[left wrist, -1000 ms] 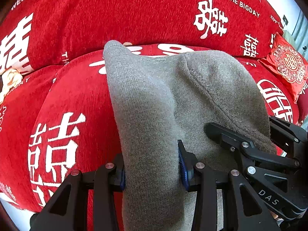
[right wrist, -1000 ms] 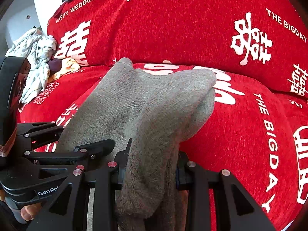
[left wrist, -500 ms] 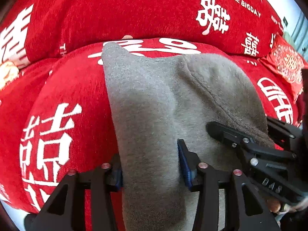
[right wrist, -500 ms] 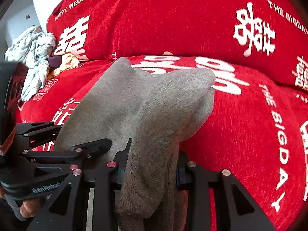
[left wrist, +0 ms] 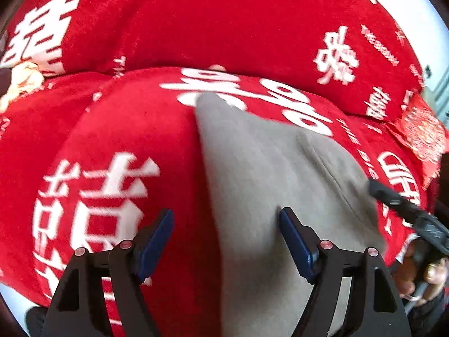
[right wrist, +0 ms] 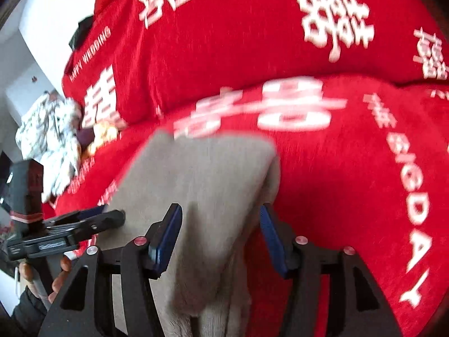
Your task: Fold small clothes
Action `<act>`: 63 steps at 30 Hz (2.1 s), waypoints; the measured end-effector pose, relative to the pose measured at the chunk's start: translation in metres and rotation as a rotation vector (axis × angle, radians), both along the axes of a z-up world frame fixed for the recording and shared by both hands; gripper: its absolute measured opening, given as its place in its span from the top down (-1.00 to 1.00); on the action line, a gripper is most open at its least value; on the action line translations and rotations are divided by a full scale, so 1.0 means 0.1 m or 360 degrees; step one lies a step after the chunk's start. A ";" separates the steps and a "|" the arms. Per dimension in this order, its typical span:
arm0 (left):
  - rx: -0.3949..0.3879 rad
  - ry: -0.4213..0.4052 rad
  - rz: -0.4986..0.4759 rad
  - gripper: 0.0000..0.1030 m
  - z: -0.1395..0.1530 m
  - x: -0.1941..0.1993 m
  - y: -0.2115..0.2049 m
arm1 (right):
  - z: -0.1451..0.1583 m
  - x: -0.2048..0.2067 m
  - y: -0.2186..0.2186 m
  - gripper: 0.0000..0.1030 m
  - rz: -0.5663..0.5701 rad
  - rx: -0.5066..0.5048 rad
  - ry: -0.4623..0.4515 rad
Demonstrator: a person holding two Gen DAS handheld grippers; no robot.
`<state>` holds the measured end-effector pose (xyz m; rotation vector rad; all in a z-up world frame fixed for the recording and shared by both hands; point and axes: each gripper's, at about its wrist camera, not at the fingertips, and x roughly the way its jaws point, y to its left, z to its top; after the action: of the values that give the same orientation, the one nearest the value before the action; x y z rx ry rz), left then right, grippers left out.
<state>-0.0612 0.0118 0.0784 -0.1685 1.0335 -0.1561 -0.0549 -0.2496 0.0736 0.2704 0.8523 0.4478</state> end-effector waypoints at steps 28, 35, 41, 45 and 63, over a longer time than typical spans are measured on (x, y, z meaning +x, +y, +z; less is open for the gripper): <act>0.0324 -0.0005 -0.0009 -0.52 0.04 -0.18 -0.20 | 0.12 -0.52 0.59 -0.19 0.0545 -0.0235 -0.0051; 0.0357 -0.0028 -0.0027 -0.52 -0.07 -0.44 -0.22 | -0.15 -0.79 0.54 -0.18 0.0566 -0.0366 -0.0117; 0.0366 -0.0062 -0.0016 -0.52 0.06 -0.68 -0.27 | 0.00 -1.11 0.59 -0.19 0.0619 -0.0421 -0.0160; 0.0416 -0.0050 -0.0002 -0.52 0.01 -0.81 -0.31 | -0.05 -1.27 0.66 -0.23 0.0707 -0.0421 -0.0143; 0.0496 -0.0040 0.0016 -0.52 -0.02 -0.94 -0.38 | -0.03 -1.22 0.69 -0.29 0.0623 -0.0443 -0.0108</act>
<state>-0.1552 -0.0266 0.0766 0.1106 1.0188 0.0128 -0.1771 -0.1802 0.0710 -0.1720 0.8911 0.6898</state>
